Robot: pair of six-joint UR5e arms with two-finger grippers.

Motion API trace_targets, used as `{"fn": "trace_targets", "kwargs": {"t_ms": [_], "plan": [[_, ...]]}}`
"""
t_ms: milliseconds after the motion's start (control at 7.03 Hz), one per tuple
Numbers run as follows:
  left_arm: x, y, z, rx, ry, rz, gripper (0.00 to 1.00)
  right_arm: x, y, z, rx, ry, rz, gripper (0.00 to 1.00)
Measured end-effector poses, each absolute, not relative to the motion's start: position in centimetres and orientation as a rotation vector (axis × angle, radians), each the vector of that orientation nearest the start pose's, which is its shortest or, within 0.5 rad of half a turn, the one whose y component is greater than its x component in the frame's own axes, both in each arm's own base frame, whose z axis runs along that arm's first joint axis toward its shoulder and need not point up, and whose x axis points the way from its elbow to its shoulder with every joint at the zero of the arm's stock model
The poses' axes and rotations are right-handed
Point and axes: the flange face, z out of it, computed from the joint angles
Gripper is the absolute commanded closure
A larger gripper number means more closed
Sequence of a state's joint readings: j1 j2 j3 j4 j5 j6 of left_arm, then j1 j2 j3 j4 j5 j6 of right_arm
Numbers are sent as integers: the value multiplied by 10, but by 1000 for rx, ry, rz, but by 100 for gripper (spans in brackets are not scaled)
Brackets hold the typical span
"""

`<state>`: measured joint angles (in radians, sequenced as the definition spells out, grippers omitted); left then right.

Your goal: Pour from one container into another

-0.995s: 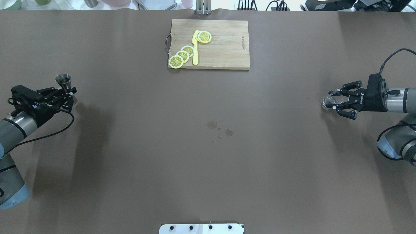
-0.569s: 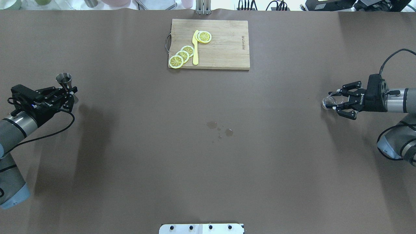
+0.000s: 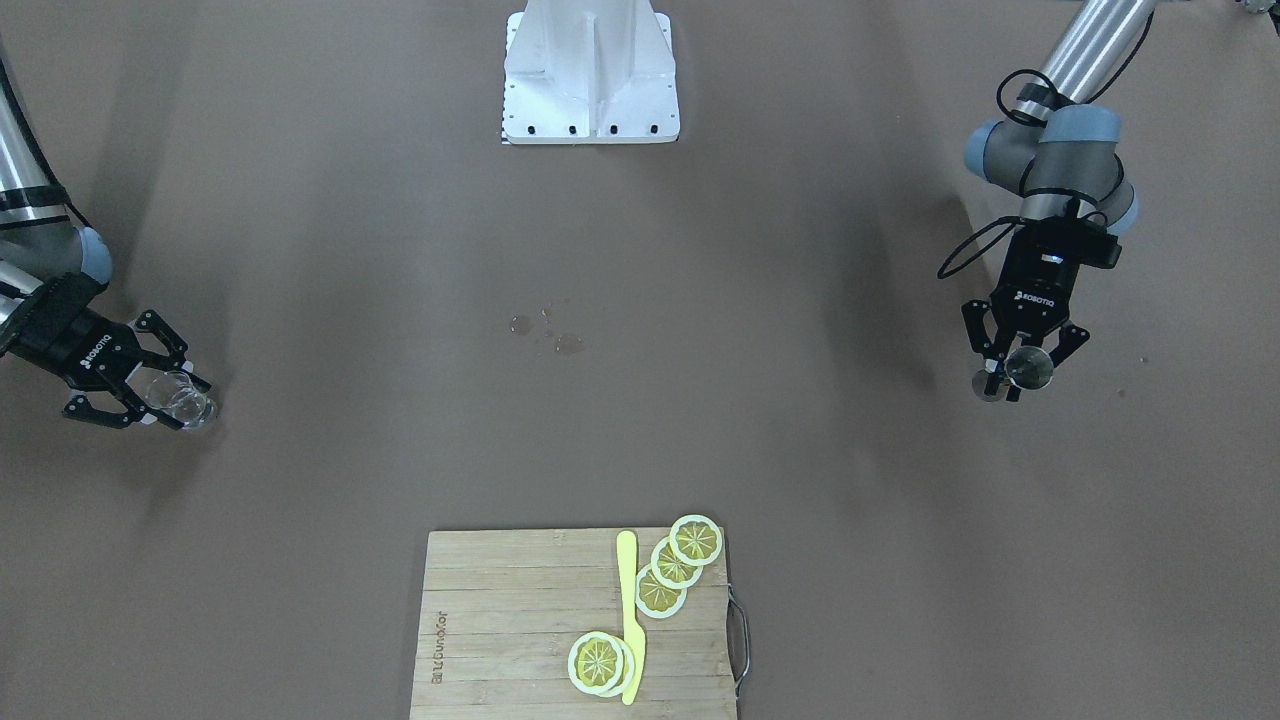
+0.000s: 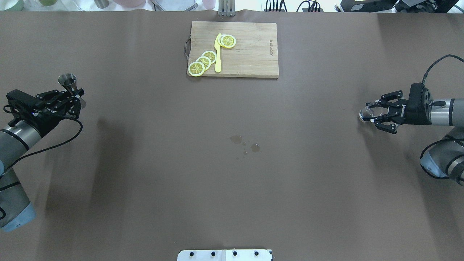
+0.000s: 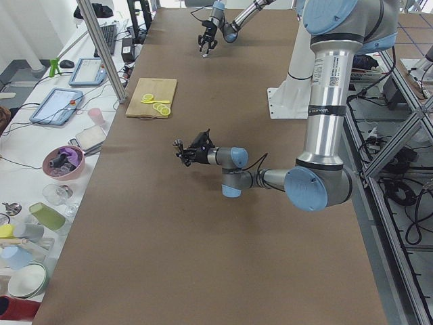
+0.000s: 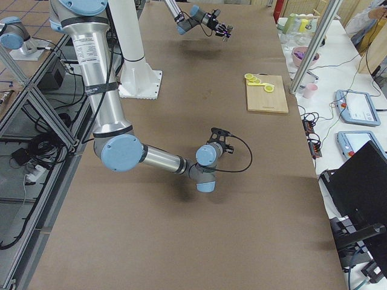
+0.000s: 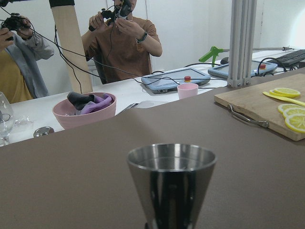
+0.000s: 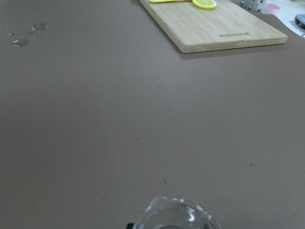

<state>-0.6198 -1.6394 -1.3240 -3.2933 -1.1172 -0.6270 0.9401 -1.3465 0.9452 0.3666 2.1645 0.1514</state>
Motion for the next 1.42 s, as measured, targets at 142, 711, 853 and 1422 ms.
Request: {"fn": "trace_targets", "kwargs": {"t_ms": [142, 711, 853, 1422], "plan": [[305, -439, 563, 1335, 794, -122, 100, -257, -483, 633, 1229, -1030, -832, 77], [295, -439, 590, 1379, 651, -227, 100, -263, -480, 634, 1224, -1035, -842, 64], [299, -437, 593, 1375, 639, -226, 100, -264, -480, 634, 1223, -1036, -843, 53], [319, -426, 598, 1331, 695, -264, 100, -264, -480, 633, 1221, -1041, -840, 0]]}}
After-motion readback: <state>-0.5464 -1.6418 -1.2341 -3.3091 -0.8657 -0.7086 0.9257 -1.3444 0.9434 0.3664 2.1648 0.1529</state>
